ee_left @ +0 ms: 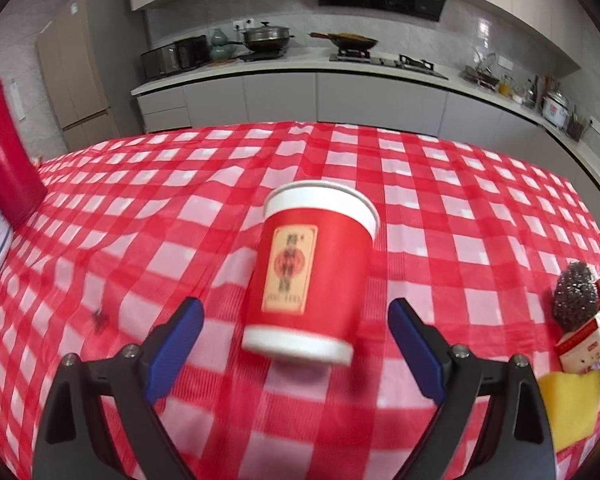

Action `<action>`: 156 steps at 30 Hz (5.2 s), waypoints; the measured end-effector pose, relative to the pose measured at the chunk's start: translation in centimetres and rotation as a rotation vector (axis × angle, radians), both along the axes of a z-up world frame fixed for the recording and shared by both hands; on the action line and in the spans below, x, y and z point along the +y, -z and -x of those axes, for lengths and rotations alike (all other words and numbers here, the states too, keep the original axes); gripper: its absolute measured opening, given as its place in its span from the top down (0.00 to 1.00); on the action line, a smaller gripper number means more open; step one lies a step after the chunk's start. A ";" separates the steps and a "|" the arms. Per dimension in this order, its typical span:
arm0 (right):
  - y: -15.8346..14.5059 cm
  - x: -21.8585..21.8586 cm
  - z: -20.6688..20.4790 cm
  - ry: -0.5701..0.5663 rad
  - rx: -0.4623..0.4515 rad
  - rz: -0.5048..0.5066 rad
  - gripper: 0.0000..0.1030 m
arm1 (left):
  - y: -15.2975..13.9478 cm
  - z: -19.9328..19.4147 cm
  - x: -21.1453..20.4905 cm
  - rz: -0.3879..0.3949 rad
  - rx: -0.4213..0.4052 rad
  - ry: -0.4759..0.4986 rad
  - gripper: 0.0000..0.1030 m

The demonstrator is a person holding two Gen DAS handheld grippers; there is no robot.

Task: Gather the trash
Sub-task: 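Grasp the blue Pepsi can with the right tool while the left tool grasps the red paper cup, then carry the Pepsi can and the red cup in both tools over the black bin, then open the right tool to drop the Pepsi can while the left tool drops the red cup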

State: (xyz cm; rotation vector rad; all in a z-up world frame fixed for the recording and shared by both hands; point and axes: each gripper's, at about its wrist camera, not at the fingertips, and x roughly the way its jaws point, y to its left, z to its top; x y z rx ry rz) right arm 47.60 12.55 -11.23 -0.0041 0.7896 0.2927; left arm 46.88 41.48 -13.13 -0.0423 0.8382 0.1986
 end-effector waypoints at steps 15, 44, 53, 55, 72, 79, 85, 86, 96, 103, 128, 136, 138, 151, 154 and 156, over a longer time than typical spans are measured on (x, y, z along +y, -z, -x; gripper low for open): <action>0.3 -0.4 0.0 -0.018 0.001 -0.018 0.43 | -1.1 1.3 0.1 0.107 -0.027 0.017 0.45; -2.8 -7.2 7.9 -0.122 -0.092 -0.104 0.43 | -5.0 13.1 -12.0 0.061 -0.159 0.065 0.45; -3.9 -13.5 10.6 -0.097 -0.103 -0.115 0.43 | -5.7 16.3 -18.1 0.057 -0.173 0.066 0.45; -4.1 -14.9 11.2 -0.087 -0.109 -0.111 0.43 | -5.8 17.1 -19.4 0.051 -0.176 0.059 0.45; -4.6 -24.5 15.2 -0.018 -0.125 -0.080 0.43 | -6.3 22.4 -29.3 0.072 -0.226 0.036 0.45; -4.3 -29.5 16.8 0.058 -0.126 -0.050 0.43 | -5.9 23.2 -34.4 0.087 -0.233 0.087 0.45; -4.0 -33.5 18.4 0.118 -0.130 -0.019 0.43 | -5.4 23.6 -38.8 0.093 -0.229 0.145 0.45; -3.9 -34.3 18.7 0.132 -0.129 -0.015 0.43 | -5.3 23.8 -39.5 0.094 -0.229 0.156 0.45; -1.9 -41.8 21.1 0.230 -0.099 0.028 0.43 | -3.9 24.6 -47.7 0.119 -0.206 0.276 0.45; 2.0 -46.8 21.3 0.277 -0.035 0.057 0.43 | -1.8 25.0 -52.9 0.135 -0.179 0.345 0.45; 14.9 -54.0 17.4 0.313 0.137 0.070 0.23 | 8.5 23.5 -59.8 0.104 -0.025 0.289 0.45; 14.2 -57.7 18.5 0.359 0.137 0.062 0.23 | 12.3 22.9 -64.2 0.132 0.032 0.308 0.45; 14.6 -58.2 18.9 0.357 0.141 0.066 0.23 | 12.7 22.5 -64.9 0.135 0.037 0.310 0.44; 13.2 -58.8 20.3 0.368 0.122 0.032 0.23 | 9.4 23.3 -66.1 0.112 0.044 0.315 0.16; 11.7 -58.2 20.4 0.363 0.099 0.022 0.23 | 7.8 23.9 -65.6 0.105 0.023 0.311 0.16; 10.5 -57.7 20.4 0.360 0.083 0.014 0.23 | 6.8 24.3 -65.0 0.112 0.008 0.304 0.16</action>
